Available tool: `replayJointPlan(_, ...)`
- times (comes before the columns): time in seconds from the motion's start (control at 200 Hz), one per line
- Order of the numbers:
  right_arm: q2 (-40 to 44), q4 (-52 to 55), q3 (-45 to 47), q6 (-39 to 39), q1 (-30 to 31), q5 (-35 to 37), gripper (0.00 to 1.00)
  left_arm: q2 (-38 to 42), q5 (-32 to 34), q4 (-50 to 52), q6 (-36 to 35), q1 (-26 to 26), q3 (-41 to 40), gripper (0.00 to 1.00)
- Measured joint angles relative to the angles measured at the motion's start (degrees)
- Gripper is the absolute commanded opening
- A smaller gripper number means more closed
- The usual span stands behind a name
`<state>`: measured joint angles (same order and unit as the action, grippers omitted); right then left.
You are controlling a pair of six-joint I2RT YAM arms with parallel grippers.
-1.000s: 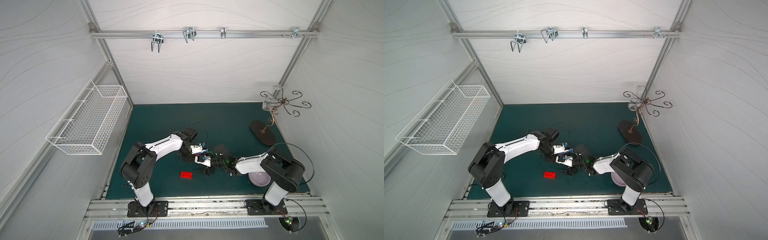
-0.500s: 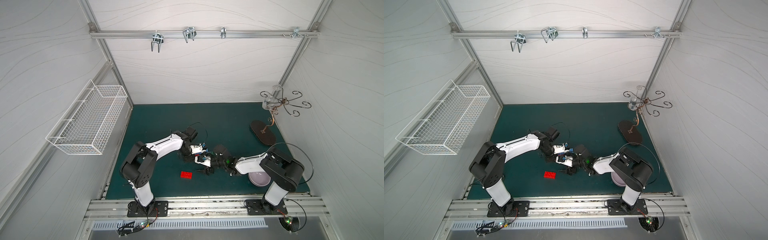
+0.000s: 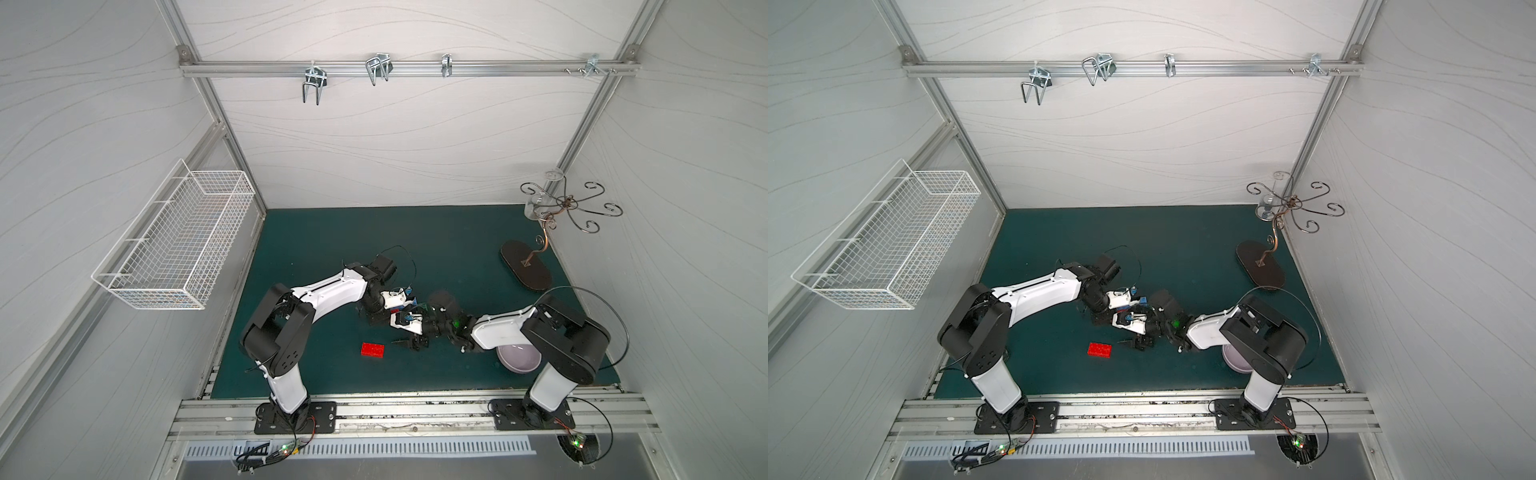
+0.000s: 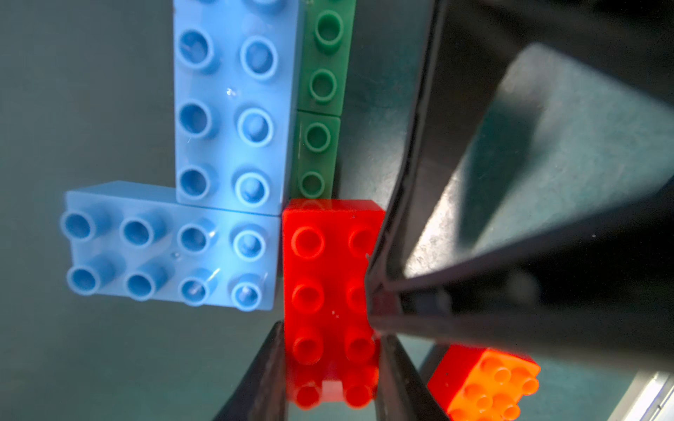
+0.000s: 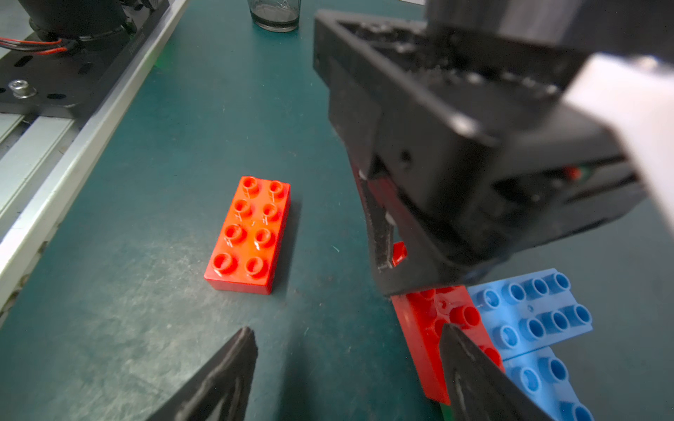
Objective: Assemble a small pinwheel with lego
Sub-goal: Assemble the lego brick with the lego brick.
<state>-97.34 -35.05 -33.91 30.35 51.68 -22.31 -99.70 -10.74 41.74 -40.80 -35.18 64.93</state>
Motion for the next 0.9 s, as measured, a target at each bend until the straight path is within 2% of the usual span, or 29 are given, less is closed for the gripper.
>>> replayJointPlan(0.375, -1.81, 0.94, -2.03, -0.11, 0.0, 0.07, 0.8, -0.68, -1.27, 0.42, 0.22, 1.55, -0.09, 0.09)
replayJointPlan(0.52, -1.88, 0.87, -2.01, 0.22, -0.31, 0.98, 0.8, -2.14, -0.87, 0.63, 4.31, 0.42, 1.01, 0.09)
replayJointPlan(0.665, -1.88, 1.51, -2.14, 2.05, -0.66, 1.2, 0.79, -0.04, 0.35, -3.82, 9.75, -0.83, -2.29, 0.1)
replayJointPlan(0.895, -2.49, 2.08, -2.45, 3.78, -0.96, 0.98, 0.78, -0.31, 0.72, -3.65, 10.51, -1.07, -1.99, 0.12)
